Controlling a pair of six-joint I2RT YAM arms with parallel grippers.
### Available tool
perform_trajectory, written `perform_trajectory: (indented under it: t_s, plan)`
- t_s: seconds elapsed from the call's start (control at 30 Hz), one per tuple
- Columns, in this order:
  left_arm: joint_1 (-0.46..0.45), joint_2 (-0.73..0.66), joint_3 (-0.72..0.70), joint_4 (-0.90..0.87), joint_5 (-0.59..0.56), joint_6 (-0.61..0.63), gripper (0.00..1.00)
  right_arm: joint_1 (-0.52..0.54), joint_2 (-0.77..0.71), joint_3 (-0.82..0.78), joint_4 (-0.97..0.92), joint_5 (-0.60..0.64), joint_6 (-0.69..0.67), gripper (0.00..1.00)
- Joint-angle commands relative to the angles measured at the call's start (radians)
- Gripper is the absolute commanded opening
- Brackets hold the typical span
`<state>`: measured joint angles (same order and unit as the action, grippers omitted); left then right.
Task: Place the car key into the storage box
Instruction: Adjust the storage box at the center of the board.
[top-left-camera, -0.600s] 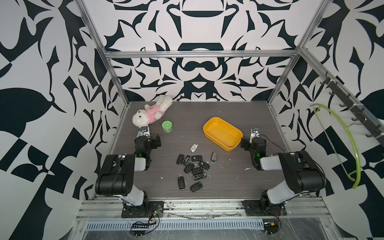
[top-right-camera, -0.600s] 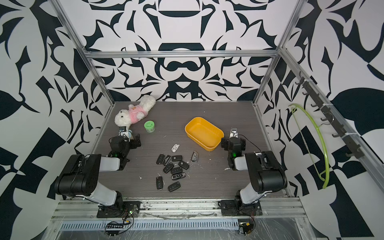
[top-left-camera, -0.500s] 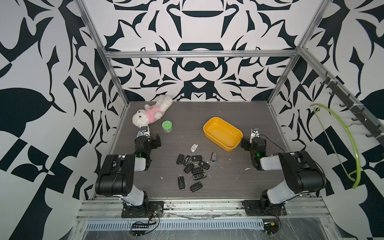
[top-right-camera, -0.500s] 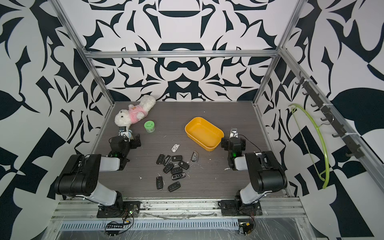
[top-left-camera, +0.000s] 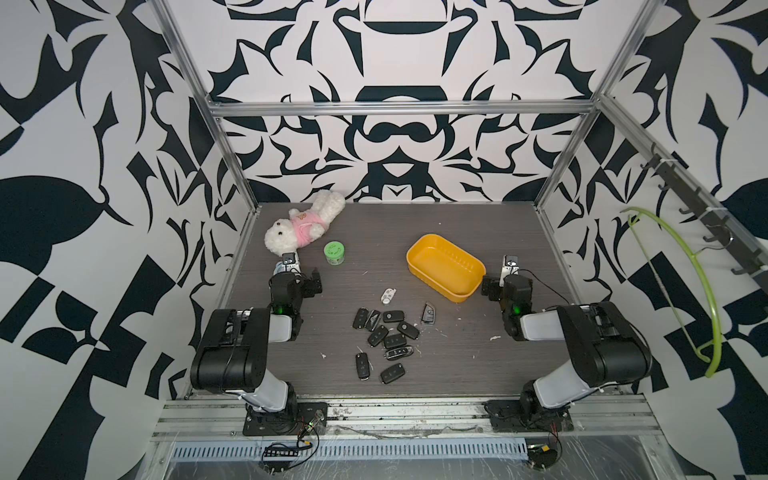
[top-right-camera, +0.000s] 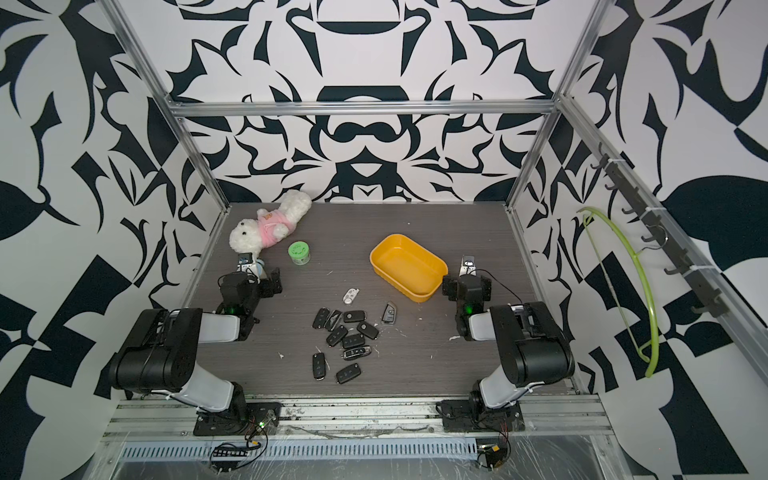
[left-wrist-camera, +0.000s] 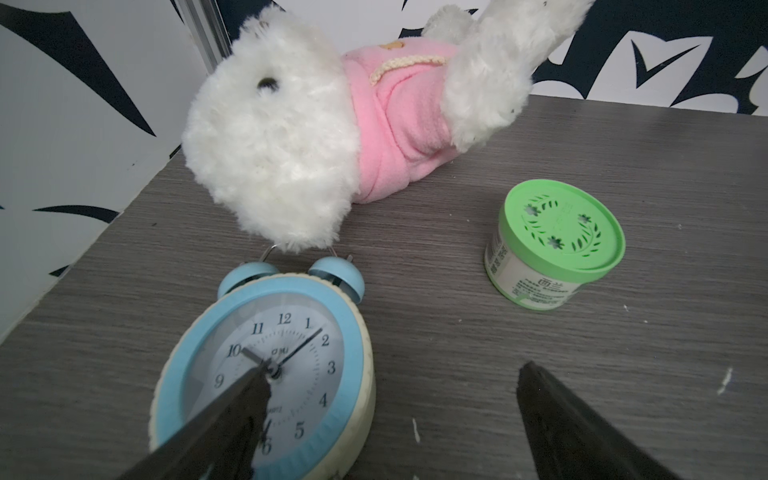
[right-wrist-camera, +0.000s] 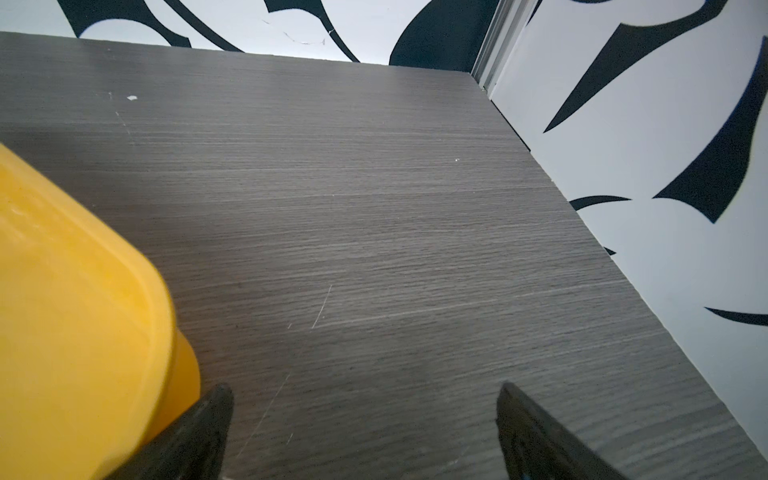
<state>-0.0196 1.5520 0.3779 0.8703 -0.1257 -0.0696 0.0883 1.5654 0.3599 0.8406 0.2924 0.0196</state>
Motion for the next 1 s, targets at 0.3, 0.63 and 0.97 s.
perform_trajectory:
  t_s: [0.3, 0.63, 0.97]
  plan:
    - [-0.016, -0.170, 0.132, -0.349, -0.098, -0.016, 0.99, -0.002, -0.076, 0.037, -0.084, 0.034, 0.014, 0.92]
    - [-0.113, -0.382, 0.303, -0.775, -0.239, -0.231, 0.99, 0.030, -0.245, 0.477, -1.028, 0.024, 0.231, 0.84]
    - [-0.215, -0.462, 0.380, -0.970, -0.175, -0.587, 0.99, 0.429, -0.288, 0.743, -1.658, 0.074, 0.560, 0.84]
